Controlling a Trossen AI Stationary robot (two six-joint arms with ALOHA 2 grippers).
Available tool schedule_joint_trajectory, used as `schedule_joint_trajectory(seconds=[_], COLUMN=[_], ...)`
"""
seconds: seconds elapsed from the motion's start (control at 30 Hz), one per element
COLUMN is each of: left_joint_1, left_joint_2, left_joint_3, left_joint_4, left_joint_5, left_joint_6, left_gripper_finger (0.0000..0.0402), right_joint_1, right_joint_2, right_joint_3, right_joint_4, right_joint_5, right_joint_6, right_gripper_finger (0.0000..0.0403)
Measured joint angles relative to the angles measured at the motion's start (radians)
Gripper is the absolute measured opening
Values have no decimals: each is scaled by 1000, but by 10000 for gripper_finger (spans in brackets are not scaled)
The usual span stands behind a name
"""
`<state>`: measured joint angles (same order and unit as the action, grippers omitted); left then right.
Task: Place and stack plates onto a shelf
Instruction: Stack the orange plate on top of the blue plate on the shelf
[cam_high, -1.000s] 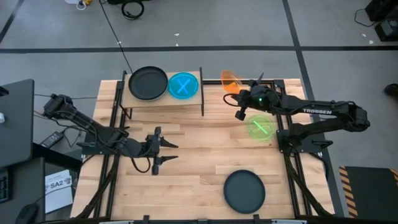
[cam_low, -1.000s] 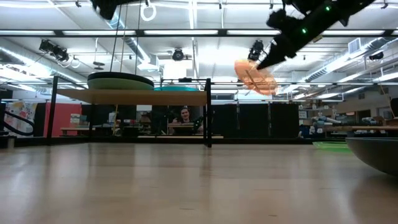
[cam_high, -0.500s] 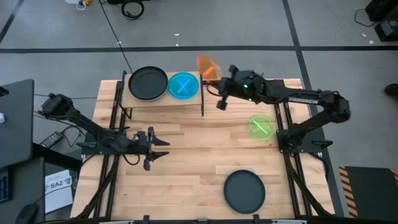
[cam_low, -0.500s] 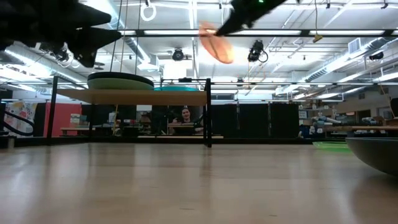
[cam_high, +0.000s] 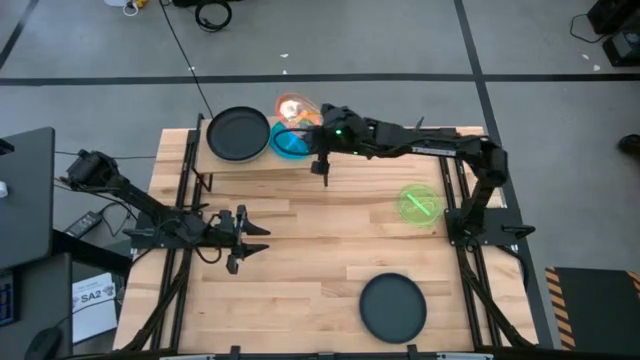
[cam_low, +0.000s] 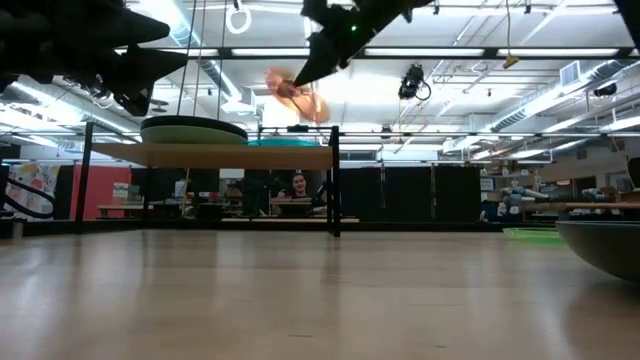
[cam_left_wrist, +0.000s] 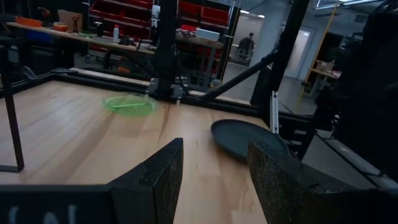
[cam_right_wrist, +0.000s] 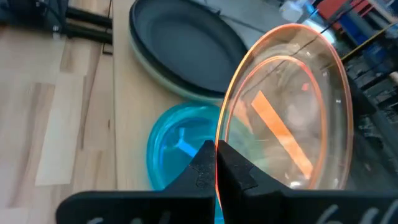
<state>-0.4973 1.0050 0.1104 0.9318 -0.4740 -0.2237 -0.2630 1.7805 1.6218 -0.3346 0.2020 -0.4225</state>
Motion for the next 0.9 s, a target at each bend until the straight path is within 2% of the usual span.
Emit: schedule_joint_trajectory(seconds=[0.23,0.9], left_joint_1=[0,0], left_joint_2=[0,0], left_joint_3=[0,0], left_joint_4=[-1,-1], left_joint_5=[0,0], left_joint_6=[1,2], left_gripper_finger=[185,185], right_joint_1=[0,0], right_joint_2=[80,109], right_joint_3=[41,42], right_joint_4=[4,-45], right_joint_5=[-48,-76], right_joint_6=[0,7], right_gripper_finger=[6,7])
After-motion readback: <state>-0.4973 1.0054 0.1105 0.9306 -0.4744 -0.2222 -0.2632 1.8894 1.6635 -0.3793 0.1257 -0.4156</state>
